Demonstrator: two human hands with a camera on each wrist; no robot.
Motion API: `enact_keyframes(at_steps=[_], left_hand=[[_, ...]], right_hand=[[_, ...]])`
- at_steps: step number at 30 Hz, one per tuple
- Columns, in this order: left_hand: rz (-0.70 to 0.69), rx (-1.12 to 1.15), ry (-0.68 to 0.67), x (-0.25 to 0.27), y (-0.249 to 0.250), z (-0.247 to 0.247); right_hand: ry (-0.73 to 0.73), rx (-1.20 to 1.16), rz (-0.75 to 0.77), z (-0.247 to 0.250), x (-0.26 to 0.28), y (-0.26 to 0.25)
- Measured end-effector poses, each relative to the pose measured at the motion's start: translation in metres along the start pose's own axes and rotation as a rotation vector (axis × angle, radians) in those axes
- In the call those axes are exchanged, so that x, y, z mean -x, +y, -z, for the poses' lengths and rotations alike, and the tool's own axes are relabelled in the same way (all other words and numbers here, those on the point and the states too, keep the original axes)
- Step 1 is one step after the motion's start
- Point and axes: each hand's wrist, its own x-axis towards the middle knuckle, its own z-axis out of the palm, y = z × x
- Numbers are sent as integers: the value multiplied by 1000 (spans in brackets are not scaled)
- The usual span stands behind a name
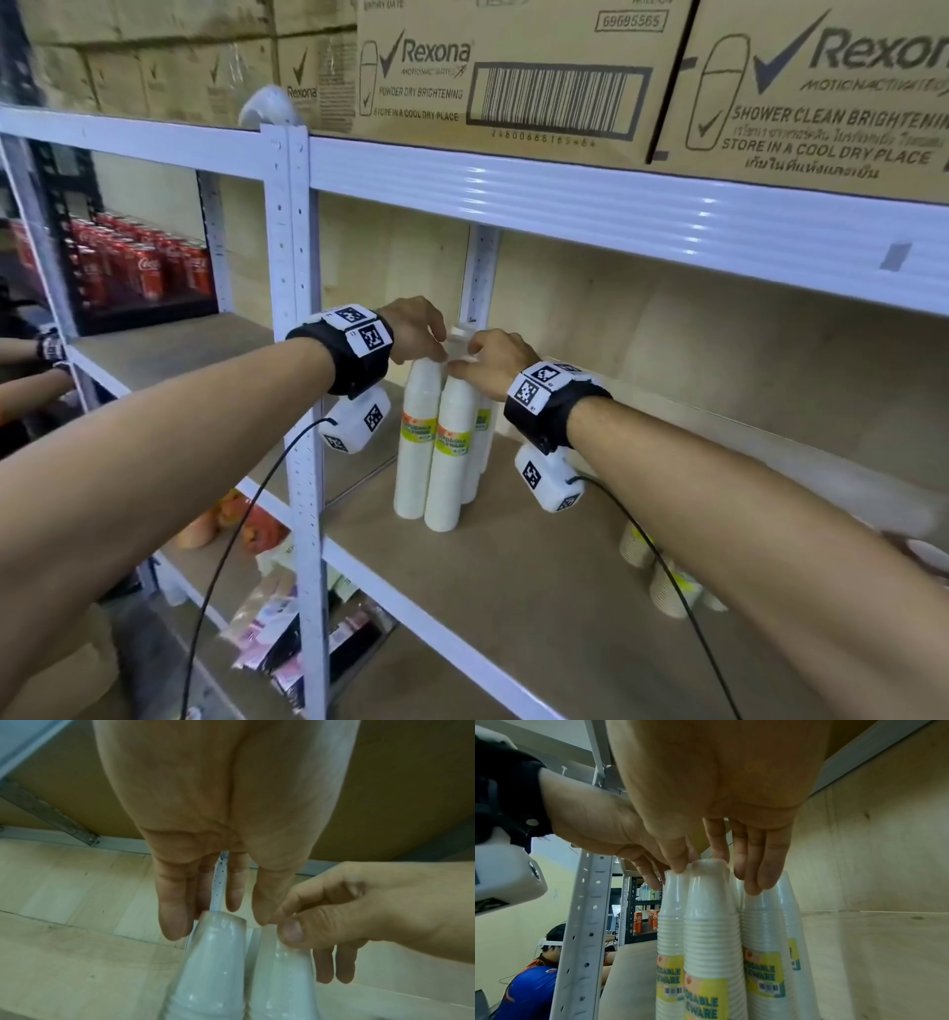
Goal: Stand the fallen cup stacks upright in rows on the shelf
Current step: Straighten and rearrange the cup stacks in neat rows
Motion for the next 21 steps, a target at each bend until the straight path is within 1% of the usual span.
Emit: enact_keyframes(at_steps=[3, 11, 16, 21], left_hand=[[-3, 0, 5, -3, -4, -8], [-26, -23, 17, -6, -14, -14], [-41, -12, -17, -7, -9, -12], [-65, -9, -68, -12, 7, -8]], right_hand=[[-21, -11, 21, -6, -2, -1], [4, -66, 38, -11, -3, -3], [12, -78, 55, -6, -2, 1], [-5, -112, -1, 5, 0, 15]])
